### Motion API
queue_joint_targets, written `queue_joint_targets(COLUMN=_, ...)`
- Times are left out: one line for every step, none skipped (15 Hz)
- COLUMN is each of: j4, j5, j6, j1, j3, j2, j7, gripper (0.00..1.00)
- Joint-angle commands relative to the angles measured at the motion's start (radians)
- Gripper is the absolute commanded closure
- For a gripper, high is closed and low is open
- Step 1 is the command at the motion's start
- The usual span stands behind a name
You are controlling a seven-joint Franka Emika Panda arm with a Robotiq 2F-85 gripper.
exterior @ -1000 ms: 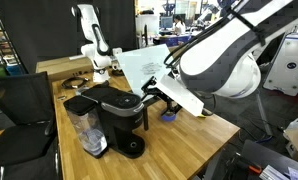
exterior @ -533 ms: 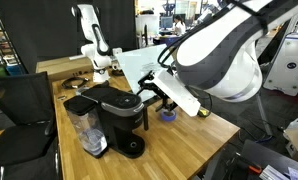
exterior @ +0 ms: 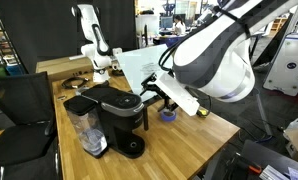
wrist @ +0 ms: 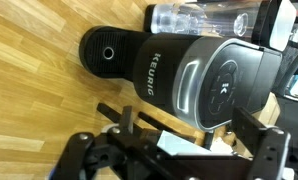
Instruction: Open the top part of the coffee maker.
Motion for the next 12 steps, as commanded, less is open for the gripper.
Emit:
queue_joint_targets(j4=0.026, j5=0.021, j6=0.040, j1=0.104, j3=-0.098, j2=0.027, j7=-0.026, gripper=0.00)
queue_joint_targets(j4=0.030, j5=0.019, j6=0.050, j1=0.133, j3=-0.127, j2=0.029, j7=-0.022, gripper=0.00)
queue_joint_targets(j4=0.034, j5=0.014, j6=0.058, j1=0.160, j3=-0.153, j2=0.031, j7=-0.019, gripper=0.00)
queue_joint_targets(j4=0.039, j5=0.010, j6=0.070, j1=0.195, j3=-0.186, j2=0.030, j7=-0.015, gripper=0.00)
queue_joint_targets(j4=0.042, j5=0.003, j6=0.078, j1=0.227, j3=-0.216, j2=0.027, j7=-0.012, gripper=0.00)
queue_joint_targets(j4=0.046, j5=-0.007, j6=0.090, j1=0.265, j3=-0.254, j2=0.023, j7=-0.006, gripper=0.00)
queue_joint_targets(j4=0.048, j5=-0.016, j6=0.102, j1=0.302, j3=-0.289, j2=0.020, j7=-0.001, gripper=0.00)
queue_joint_targets(j4=0.050, j5=-0.028, j6=0.113, j1=0.341, j3=-0.326, j2=0.017, j7=0.005, gripper=0.00)
queue_joint_targets(j4=0.051, j5=-0.040, j6=0.123, j1=0.380, j3=-0.364, j2=0.014, j7=0.011, gripper=0.00)
queue_joint_targets(j4=0.049, j5=-0.055, j6=0.135, j1=0.420, j3=-0.402, j2=0.012, j7=0.019, gripper=0.00)
queue_joint_targets(j4=0.047, j5=-0.073, j6=0.143, j1=0.457, j3=-0.441, j2=0.011, j7=0.027, gripper=0.00)
queue_joint_targets(j4=0.044, j5=-0.095, j6=0.153, j1=0.497, j3=-0.482, j2=0.009, j7=0.037, gripper=0.00)
